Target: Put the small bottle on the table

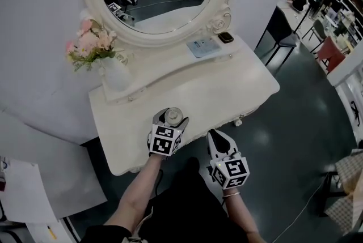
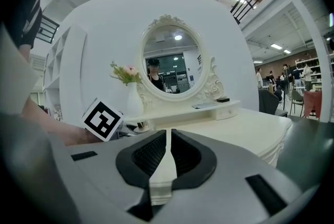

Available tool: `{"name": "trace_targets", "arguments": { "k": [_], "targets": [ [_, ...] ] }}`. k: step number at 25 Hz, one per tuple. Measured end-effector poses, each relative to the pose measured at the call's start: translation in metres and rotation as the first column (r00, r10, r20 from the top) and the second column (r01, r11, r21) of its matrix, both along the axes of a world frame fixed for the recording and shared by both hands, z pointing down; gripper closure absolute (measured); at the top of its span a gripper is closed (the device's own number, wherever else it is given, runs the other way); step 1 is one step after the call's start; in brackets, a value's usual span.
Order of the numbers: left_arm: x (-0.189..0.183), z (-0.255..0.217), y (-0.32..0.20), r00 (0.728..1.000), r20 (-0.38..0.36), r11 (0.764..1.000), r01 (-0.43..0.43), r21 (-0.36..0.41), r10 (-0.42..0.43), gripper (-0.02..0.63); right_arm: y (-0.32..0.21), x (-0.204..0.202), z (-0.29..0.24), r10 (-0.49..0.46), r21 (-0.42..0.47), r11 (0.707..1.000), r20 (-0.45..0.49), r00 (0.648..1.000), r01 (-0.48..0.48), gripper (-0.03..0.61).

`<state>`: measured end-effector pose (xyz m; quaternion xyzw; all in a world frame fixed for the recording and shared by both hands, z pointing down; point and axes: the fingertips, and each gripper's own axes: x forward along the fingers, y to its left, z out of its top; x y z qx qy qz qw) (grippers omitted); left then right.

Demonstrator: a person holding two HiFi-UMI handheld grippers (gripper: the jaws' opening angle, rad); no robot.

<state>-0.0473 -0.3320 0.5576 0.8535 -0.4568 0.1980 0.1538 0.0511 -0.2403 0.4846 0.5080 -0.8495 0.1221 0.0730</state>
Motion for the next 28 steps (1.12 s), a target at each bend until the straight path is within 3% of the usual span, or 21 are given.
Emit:
{"name": "trace_targets", "arguments": {
  "k": [15,28],
  "targets": [
    [0.02,0.036,-0.078,0.997,0.013,0.996,0.073,-0.042,-0.072,0.278,-0.055,0.03,0.007,-0.002,-0.022,1.0,-0.016,1.0,0.002,0.572],
    [0.043,0.039,-0.117,0.996,0.078,0.999,0.05,-0.003,-0.05,0.278,-0.073,0.049,0.014,0.005,-0.042,0.999,-0.012,1.0,-0.005,0.572]
  ]
}}
